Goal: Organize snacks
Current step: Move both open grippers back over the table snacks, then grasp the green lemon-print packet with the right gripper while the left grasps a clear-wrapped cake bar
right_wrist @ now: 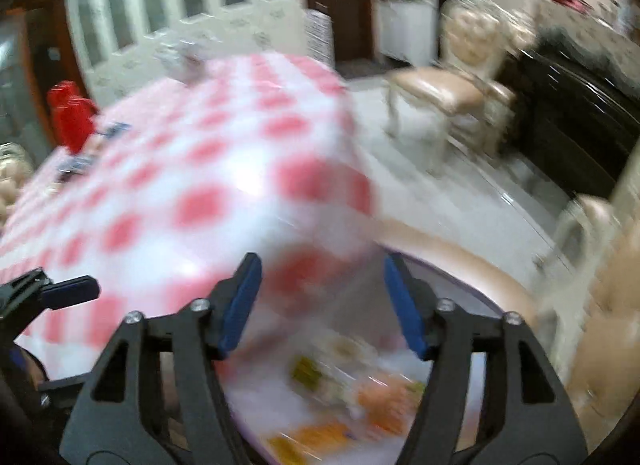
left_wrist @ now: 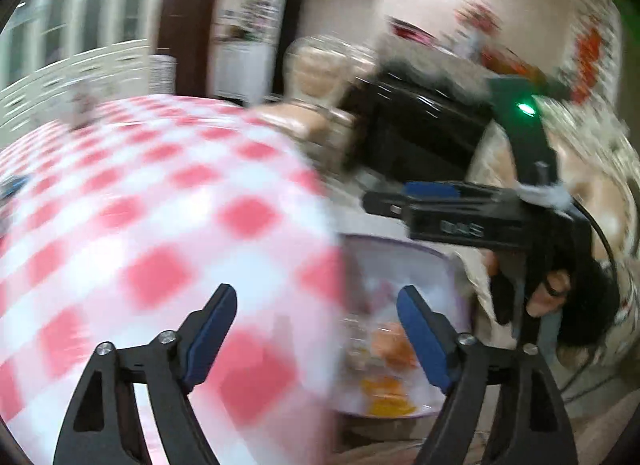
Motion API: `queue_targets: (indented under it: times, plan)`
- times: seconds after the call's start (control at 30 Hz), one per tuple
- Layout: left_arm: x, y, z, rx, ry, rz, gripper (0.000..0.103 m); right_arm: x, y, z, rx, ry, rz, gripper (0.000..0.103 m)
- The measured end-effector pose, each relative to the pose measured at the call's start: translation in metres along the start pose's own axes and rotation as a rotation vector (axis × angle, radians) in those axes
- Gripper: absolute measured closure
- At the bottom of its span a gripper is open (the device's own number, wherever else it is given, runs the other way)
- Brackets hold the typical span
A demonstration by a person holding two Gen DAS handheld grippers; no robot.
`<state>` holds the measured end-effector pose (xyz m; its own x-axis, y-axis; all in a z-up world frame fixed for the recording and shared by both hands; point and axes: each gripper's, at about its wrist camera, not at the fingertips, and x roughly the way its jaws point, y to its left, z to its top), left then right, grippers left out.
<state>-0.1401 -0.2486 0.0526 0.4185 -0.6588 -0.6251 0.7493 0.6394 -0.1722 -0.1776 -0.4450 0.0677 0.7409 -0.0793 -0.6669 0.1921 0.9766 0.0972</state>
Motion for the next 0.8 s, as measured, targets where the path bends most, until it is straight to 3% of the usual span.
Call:
queue_targets:
  times: [0.13,0.27,0.57,0.73,0.8]
  plan:
    - [-0.026,0.087,-0.011,-0.126,0.023,0.185,0.019,0.031,0.075,0.022,-0.092,0.026,0.142,0.026]
    - [-0.046,0.170,-0.026,-0.271,0.035,0.356,0.019,0.085,0.161,0.040,-0.196,0.145,0.292,0.026]
    - [-0.109,0.341,-0.061,-0.615,-0.043,0.603,0.019,0.189,0.306,0.072,-0.310,0.198,0.346,0.026]
    - [-0.141,0.400,-0.069,-0.730,-0.119,0.734,0.019,0.242,0.367,0.107,-0.288,0.208,0.329,0.026]
    - [-0.149,0.419,-0.072,-0.777,-0.140,0.752,0.019,0.260,0.386,0.119,-0.263,0.218,0.336,0.026]
